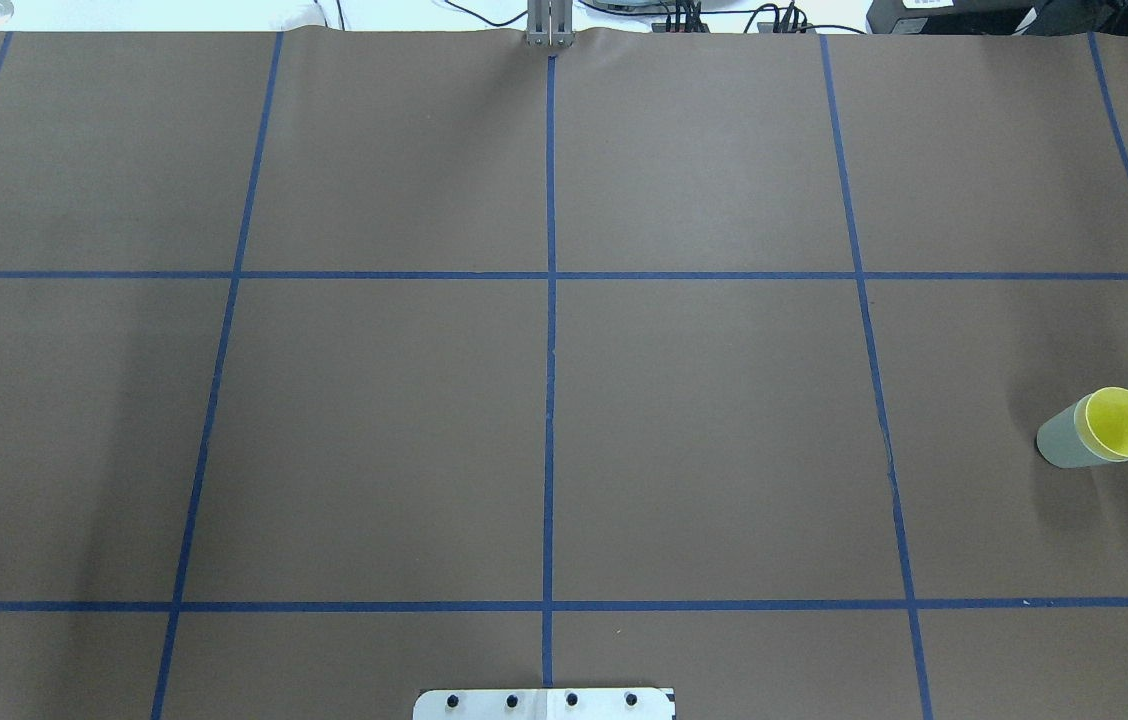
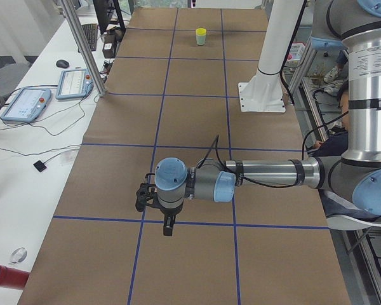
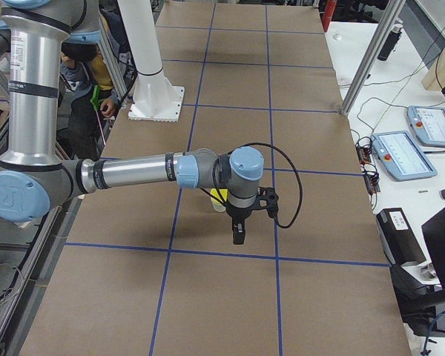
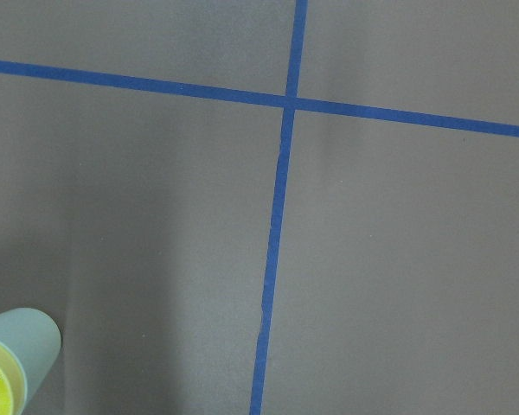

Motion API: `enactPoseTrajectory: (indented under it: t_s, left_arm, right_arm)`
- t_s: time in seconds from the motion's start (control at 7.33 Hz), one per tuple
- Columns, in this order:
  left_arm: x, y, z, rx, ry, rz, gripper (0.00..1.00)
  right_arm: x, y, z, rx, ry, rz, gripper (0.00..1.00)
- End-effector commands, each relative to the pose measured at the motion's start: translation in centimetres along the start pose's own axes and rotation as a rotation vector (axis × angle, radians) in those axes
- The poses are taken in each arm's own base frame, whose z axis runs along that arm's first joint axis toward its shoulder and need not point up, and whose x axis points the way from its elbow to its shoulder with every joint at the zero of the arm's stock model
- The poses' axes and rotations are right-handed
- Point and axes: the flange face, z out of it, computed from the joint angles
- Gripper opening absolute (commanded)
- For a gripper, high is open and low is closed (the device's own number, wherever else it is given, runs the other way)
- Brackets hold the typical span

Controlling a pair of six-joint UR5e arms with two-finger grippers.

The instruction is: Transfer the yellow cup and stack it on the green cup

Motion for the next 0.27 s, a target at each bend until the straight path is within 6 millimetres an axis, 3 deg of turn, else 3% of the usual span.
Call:
enactPoseTrajectory:
  t_s: [0.0, 0.14]
  left_arm:
    - [0.1, -0.1, -0.1, 0.001, 0.000, 0.005, 1.00]
    - [0.0, -0.1, 0.0, 0.000, 0.000, 0.004, 1.00]
  right_arm:
    - [0.0, 0.1, 0.1, -0.001, -0.001, 0.001, 1.00]
    - [0.8, 1.0, 1.1, -0.023, -0.002, 0.019, 1.00]
